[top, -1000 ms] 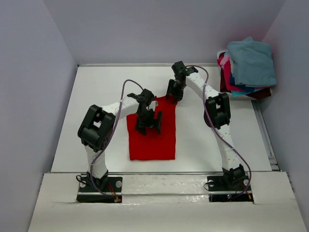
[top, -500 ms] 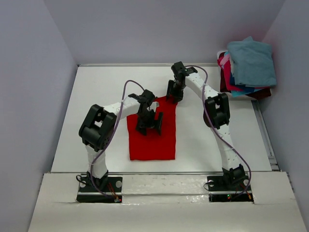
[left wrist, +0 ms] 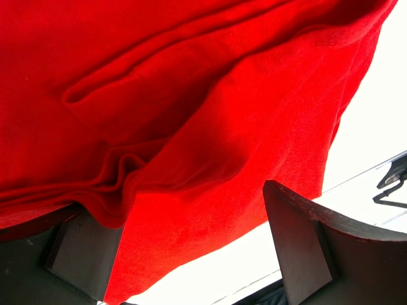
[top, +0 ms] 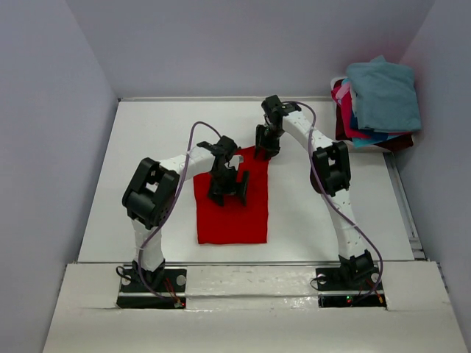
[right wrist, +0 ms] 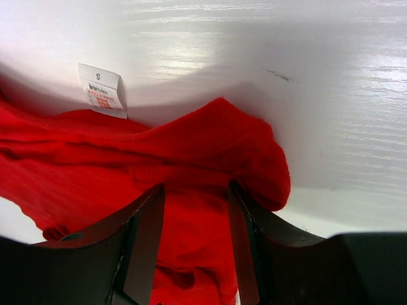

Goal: Fold and stack the t-shirts
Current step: Fold the tshirt

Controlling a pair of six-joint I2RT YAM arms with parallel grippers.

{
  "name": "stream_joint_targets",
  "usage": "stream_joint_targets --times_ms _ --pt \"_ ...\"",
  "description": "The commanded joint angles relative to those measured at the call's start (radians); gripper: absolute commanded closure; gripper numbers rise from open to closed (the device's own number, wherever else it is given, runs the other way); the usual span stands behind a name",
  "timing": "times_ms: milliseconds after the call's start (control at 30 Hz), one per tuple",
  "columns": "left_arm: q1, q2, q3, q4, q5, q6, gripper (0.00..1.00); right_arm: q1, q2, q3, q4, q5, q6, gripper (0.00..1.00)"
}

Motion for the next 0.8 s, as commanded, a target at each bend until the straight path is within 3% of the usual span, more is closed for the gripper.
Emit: stream_joint_targets --times_ms 0,167,300,767 --pt "-0.012 0.03 0.016 -0.012 0.018 0.02 0.01 0.004 -0.024 0.01 -0.021 -0.041 -0.05 0.5" --pt "-0.012 0.036 0.024 -0.009 0.025 0.021 0.01 0.013 0.021 0.047 -0.046 -0.062 -0.09 0.53" --pt "-0.012 0.035 0.018 -0.006 0.025 0.018 0.01 0.025 0.045 0.045 -0.035 -0.075 -0.105 0.64" --pt "-0.012 0.031 -0.002 0.001 0.025 0.015 0.01 0.035 0.044 0.101 -0.003 -0.01 -0.081 0.76"
